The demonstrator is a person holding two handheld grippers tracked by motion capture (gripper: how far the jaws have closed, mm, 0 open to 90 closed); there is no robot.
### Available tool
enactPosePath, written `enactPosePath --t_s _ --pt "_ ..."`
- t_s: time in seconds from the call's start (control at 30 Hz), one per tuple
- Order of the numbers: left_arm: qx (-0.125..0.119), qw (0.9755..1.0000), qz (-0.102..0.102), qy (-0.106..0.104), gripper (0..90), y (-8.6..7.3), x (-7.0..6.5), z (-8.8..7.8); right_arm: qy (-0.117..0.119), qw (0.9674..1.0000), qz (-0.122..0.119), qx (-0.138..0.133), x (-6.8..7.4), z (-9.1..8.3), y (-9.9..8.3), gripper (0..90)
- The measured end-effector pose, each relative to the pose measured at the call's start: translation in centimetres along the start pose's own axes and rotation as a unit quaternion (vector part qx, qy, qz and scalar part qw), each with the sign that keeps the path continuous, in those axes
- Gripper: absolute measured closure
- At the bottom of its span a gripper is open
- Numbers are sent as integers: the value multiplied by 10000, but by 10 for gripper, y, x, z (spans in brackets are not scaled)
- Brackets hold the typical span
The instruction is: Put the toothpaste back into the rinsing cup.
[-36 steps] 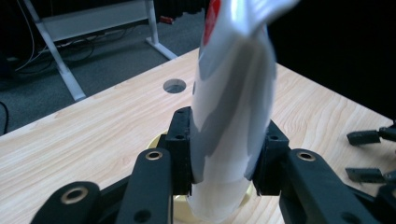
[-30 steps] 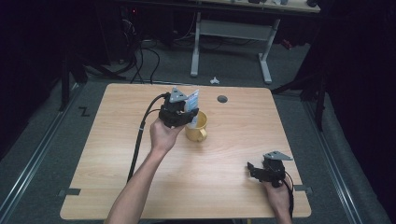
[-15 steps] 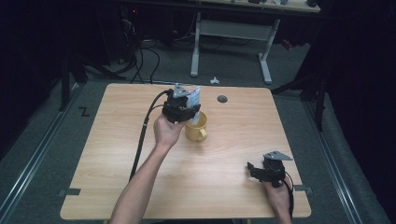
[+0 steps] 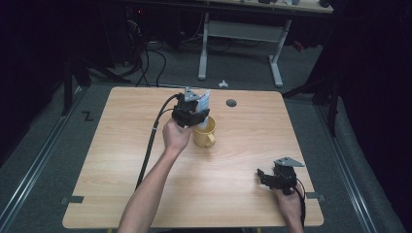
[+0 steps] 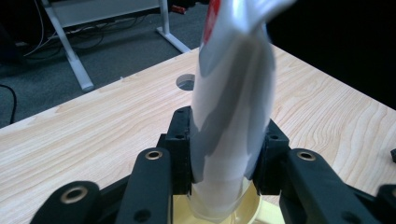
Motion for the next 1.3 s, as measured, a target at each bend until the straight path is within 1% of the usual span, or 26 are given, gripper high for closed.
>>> enactPosePath --t_s 0.2,0.4,0.53,0.67,0.77,0.87,1.3 --pt "43 10000 74 19 654 -3 -2 7 -1 10000 -8 -3 0 0 0 219" --pt "60 10000 21 -4 654 -8 -5 14 -1 10000 -1 -1 0 0 0 218" --pt "105 9999 33 4 654 -12 -6 19 -1 10000 -1 -1 0 0 0 218" --pt "160 9999 -21 1 654 -16 -6 23 -1 10000 -2 -1 0 0 0 219" --pt "213 9998 17 22 653 -19 -7 26 -2 10000 -2 -1 0 0 0 218" --pt "261 9995 126 76 652 -22 -10 29 -1 10000 -10 -3 0 0 0 218" --pt "410 9990 14 184 646 -34 -5 39 1 10000 -4 -1 0 0 0 218"
Point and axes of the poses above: each handheld gripper's, and its own axes: z roughly forward along the jaws, y roughly out of its top, x roughly to its left, the point moved 4 cm from there along z, roughly forward along the jaws, and after that the axes turned 9 degrees about y, right-handed, at the moved point
